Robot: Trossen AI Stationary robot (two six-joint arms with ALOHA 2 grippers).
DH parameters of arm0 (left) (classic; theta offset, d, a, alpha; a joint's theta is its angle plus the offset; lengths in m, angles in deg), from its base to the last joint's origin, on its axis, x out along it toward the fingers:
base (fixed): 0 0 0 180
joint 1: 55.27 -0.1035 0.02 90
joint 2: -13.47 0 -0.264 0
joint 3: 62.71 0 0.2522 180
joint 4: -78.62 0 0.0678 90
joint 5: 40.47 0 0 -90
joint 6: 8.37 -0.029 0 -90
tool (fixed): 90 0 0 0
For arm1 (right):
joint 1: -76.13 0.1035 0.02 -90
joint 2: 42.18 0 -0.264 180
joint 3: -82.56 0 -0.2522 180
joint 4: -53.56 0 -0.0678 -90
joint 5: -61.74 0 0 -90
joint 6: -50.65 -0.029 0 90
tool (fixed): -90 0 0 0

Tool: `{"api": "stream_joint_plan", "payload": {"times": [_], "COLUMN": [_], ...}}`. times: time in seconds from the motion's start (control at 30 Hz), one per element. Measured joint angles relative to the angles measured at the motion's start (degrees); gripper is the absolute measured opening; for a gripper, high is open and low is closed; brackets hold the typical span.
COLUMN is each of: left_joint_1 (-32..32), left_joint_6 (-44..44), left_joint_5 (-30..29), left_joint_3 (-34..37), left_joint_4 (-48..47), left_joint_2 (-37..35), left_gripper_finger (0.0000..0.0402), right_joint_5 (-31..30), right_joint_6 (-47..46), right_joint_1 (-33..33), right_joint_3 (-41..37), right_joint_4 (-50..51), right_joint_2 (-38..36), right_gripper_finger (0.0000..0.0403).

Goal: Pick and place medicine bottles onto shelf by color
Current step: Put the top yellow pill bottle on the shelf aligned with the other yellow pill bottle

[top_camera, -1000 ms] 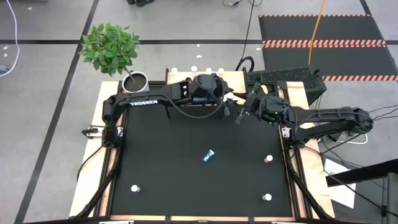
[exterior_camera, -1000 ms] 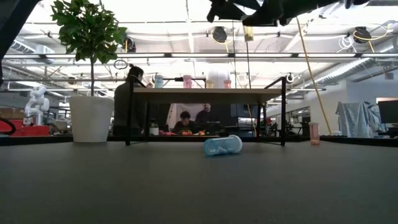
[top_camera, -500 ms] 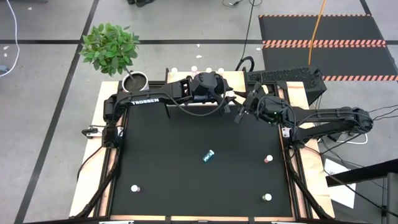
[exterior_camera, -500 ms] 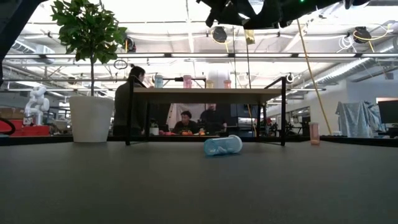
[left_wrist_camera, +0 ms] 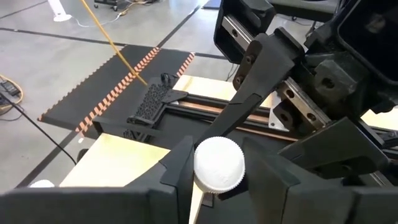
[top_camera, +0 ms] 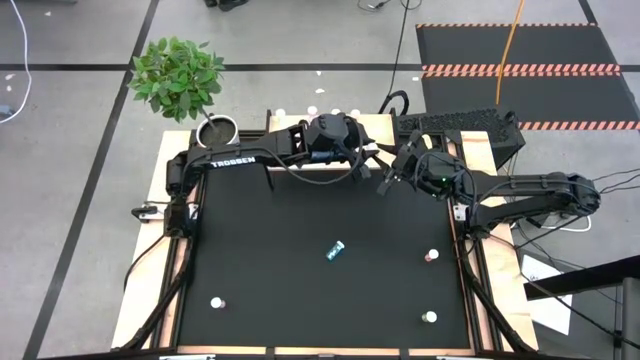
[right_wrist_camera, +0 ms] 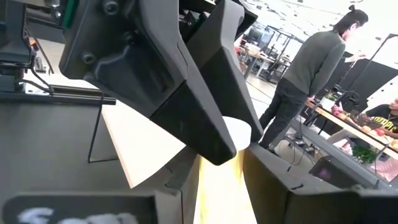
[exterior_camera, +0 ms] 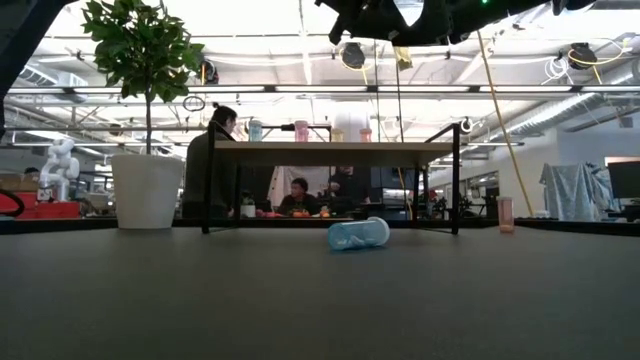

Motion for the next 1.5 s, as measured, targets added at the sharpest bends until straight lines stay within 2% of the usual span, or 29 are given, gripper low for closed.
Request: {"api": "stream_joint_plan", "payload": {"times": [0.3,0.5,0.73,0.9,1.1,1.5], "left_joint_1": [-0.22,-1.02,-1.29,-1.69,-2.58,-4.81], "left_joint_6": [-1.21,-0.33,0.22,0.39,0.39,0.37], "left_joint_5": [-0.06,0.01,-0.04,-0.04,-0.06,-0.01], "left_joint_3": [0.00,0.00,0.04,0.04,0.06,0.08], "left_joint_4": [1.26,1.21,0.65,0.22,-1.25,-7.78], "left_joint_2": [-0.02,-0.02,-0.02,-0.10,-0.66,-2.07], "left_gripper_finger": [0.0132,0.0120,0.0126,0.0124,0.0124,0.0124], "right_joint_5": [-0.19,0.08,0.08,0.49,7.79,7.81], "right_joint_6": [0.91,-4.41,-9.15,-12.47,-17.60,-22.86], "right_joint_1": [-0.35,-1.67,-1.97,-1.97,-1.97,-2.82], "right_joint_3": [-0.01,0.02,0.04,0.06,0.06,0.06], "right_joint_4": [-1.23,-0.90,1.05,5.02,9.83,20.02], "right_joint_2": [0.00,0.00,-0.11,-0.09,-0.07,-4.42], "right_gripper_finger": [0.0110,0.0141,0.0187,0.0213,0.0231,0.0240]}}
